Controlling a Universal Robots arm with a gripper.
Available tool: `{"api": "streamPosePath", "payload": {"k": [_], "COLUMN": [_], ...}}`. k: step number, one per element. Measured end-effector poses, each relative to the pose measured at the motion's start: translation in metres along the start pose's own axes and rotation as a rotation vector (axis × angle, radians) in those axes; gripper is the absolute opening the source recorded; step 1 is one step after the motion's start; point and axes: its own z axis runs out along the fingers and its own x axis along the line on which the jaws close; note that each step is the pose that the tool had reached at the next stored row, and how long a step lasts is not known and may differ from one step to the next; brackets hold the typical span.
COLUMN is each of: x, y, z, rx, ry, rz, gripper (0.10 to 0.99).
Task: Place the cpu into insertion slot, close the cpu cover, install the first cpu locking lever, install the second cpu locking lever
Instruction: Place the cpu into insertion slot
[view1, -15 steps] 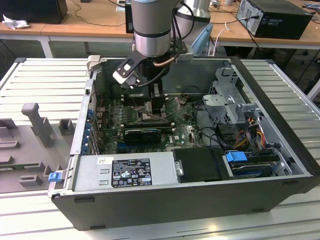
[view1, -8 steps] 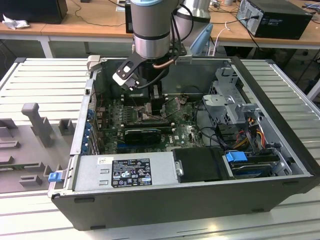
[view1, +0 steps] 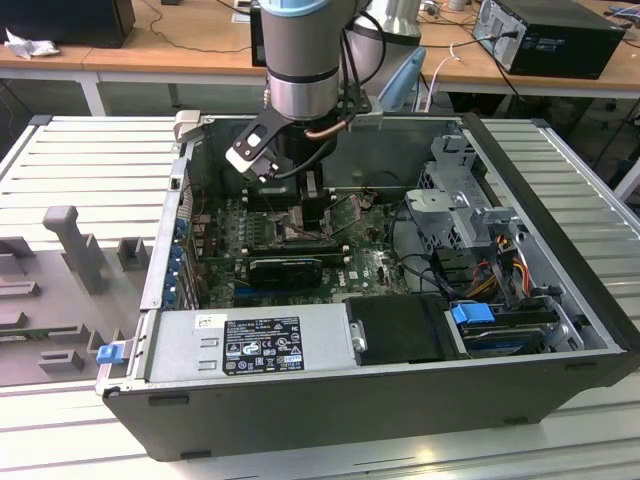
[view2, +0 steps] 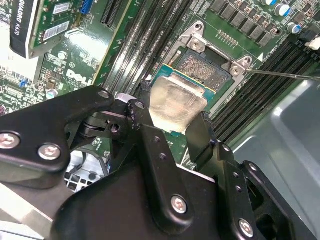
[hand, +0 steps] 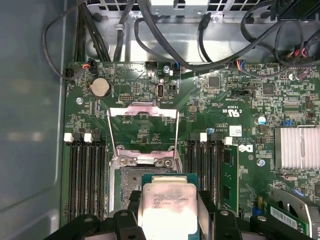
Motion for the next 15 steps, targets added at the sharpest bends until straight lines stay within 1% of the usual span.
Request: {"api": "streamPosePath", "payload": {"k": [6,8,9,10,15], "x": [0.0001,0.0001,0.001,0.0039,0.0072], "y": [-0.0003,-0.0005,-0.0006,-0.0009,-0.0013], "z": [0.0032,0.0053,0.0063,0.0096,0.0119], "rx": [0.0,0.0,0.0,0.0,0.0], "ry": [-0.0003,-0.0001,0.0001,0.0,0.0], "rz": [0.0,0.0,0.0,0.001,0.001], "gripper": [0.529,0.529,0.529,0.529,0.529]}}
